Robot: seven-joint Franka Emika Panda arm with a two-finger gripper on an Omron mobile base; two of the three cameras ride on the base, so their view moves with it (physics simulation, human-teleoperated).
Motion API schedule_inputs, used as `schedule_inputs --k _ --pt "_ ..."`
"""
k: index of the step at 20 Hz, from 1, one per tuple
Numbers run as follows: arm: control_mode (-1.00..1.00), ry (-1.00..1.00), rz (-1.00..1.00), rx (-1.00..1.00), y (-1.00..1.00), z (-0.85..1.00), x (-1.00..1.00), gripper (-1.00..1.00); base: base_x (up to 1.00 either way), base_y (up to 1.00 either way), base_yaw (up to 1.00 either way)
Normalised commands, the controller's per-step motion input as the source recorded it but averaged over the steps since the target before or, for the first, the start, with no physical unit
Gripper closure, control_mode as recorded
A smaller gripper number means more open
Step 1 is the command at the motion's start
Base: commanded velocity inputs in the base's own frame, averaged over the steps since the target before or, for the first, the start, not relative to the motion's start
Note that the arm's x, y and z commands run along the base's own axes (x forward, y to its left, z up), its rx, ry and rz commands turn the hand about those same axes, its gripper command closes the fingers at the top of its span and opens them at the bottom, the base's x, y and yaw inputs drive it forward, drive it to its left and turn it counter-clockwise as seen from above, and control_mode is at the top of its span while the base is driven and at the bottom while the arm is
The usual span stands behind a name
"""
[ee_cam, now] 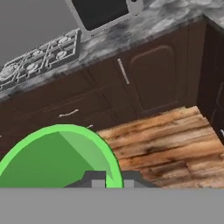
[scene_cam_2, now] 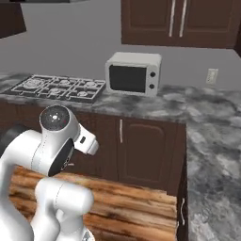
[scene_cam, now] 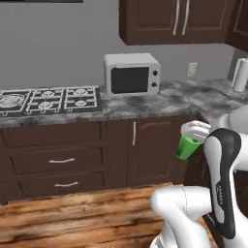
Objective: Place the pitcher and cup on the dining counter for serving.
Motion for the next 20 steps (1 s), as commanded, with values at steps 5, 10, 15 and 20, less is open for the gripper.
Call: schedule_inputs --k 5,10,15,20 --pt "1.0 0.0 0.0 0.0 0.0 0.0 0.0 1.0 -0.07 -0.05 1.0" --pt "1.0 0.0 0.0 0.0 0.0 0.0 0.0 1.0 -0.02 0.0 1.0" --pt "1.0 0.0 0.0 0.0 0.0 0.0 0.0 1.0 -0.1 0.0 1.0" --pt "1.0 0.0 0.0 0.0 0.0 0.0 0.0 1.0 0.05 0.33 0.89"
